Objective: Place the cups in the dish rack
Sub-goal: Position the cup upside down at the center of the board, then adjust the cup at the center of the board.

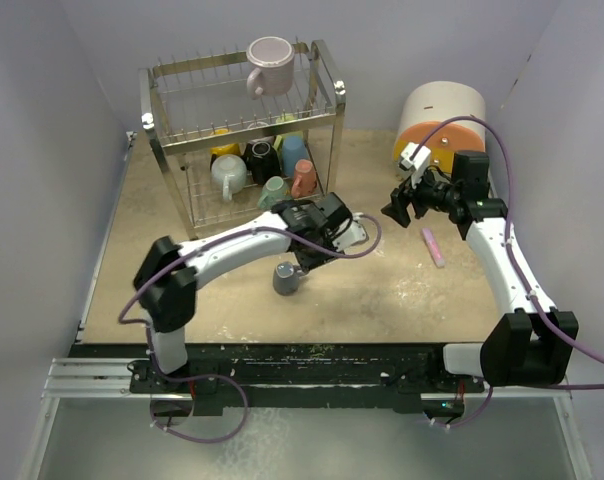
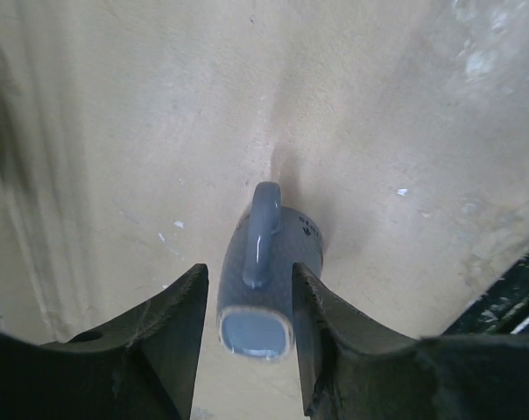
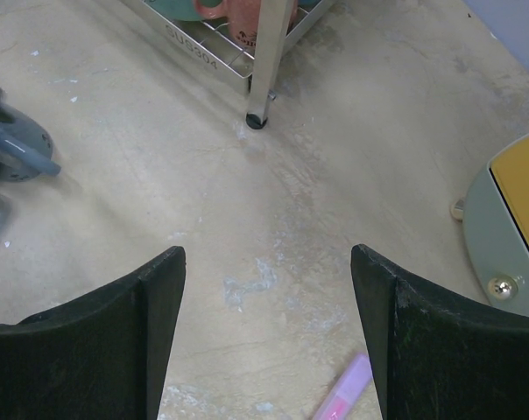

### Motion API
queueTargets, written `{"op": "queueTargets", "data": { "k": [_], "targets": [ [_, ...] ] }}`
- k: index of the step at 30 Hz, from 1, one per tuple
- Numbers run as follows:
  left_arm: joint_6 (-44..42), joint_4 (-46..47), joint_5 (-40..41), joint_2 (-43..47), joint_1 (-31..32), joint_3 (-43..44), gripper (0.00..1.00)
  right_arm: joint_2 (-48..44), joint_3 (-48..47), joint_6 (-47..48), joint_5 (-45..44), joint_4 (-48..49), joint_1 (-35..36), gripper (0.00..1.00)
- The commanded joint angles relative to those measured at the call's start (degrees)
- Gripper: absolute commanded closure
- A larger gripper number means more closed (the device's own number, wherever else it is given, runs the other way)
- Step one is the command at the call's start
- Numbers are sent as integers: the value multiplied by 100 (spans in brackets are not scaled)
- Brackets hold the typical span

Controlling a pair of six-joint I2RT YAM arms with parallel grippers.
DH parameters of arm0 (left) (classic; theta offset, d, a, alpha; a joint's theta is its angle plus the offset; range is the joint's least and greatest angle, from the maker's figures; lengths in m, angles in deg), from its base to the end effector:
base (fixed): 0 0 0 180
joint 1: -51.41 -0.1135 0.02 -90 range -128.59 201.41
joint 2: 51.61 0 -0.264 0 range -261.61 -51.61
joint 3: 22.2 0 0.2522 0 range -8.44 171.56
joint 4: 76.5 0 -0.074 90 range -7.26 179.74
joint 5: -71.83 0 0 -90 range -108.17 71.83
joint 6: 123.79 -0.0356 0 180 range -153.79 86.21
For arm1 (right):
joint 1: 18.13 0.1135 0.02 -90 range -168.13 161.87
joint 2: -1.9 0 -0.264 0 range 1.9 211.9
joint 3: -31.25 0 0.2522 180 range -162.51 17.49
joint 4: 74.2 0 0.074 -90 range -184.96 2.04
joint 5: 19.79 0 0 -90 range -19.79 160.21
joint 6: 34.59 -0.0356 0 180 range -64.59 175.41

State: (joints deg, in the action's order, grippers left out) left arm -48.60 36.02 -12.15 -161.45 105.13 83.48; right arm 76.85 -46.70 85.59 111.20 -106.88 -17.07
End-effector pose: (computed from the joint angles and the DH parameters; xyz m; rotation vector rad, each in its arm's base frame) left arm 0.2371 -0.3167 0.2397 1.5595 2.3315 -0.0119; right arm 0.2905 0.0287 0.3317 -0.9244 1.7478 0.4168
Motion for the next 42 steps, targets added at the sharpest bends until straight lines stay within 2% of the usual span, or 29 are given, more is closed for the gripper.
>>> {"op": "queueTargets", "data": {
  "k": [1, 4, 7, 9, 12, 15, 20, 25, 29, 33, 35, 36, 37, 38, 42],
  "targets": [
    [832, 1078, -336, 1704, 25, -616, 55, -58, 45, 65, -15, 151, -36, 22],
    [1684, 1912, -821, 2712, 21, -1617, 67, -75, 68, 70, 0, 173, -51, 22],
    [2895, 2631, -1306, 3524, 15, -2715, 89, -87, 90, 63, 21, 206, -53, 22],
    [3705, 3066, -1620, 3882, 8, -3427, 99, -81, 103, 48, 44, 221, -53, 22],
    [4736, 3592, -1832, 4138, 14, -4381, 100, -44, 108, 43, 54, 222, -53, 22],
    [5306, 3961, -1607, 4125, 15, -5007, 100, -19, 134, 26, 101, 244, -53, 22],
    [5488, 4157, -650, 3359, -8, -5019, 100, 13, 230, -29, 342, 335, -53, 23],
    [5688, 4339, -88, 2615, -324, -4941, 100, 38, 492, 87, 835, 539, 103, 26],
    [5872, 4594, 163, 2711, -731, -5215, 100, -48, 1130, 223, 1176, 1263, 538, 36],
    [5854, 4953, 310, 3078, -1071, -5583, 100, 103, 1385, 363, 774, 2062, 1361, 49],
    [5752, 5329, 223, 3213, -1128, -5685, 100, 442, 1214, 252, 567, 2301, 1681, 67],
    [5689, 5502, 118, 3240, -1135, -5699, 100, 633, 1094, 93, 458, 2448, 1785, 84],
    [5623, 5620, 17, 3235, -1141, -5681, 100, 836, 980, -116, 265, 2601, 1859, 96],
    [5613, 5666, -54, 3207, -1138, -5638, 100, 1030, 901, -361, 51, 2804, 1933, 100],
    [5635, 5644, -321, 3108, -1141, -5529, 100, 1681, 816, -823, -640, 3346, 2253, 100]
  ]
}}
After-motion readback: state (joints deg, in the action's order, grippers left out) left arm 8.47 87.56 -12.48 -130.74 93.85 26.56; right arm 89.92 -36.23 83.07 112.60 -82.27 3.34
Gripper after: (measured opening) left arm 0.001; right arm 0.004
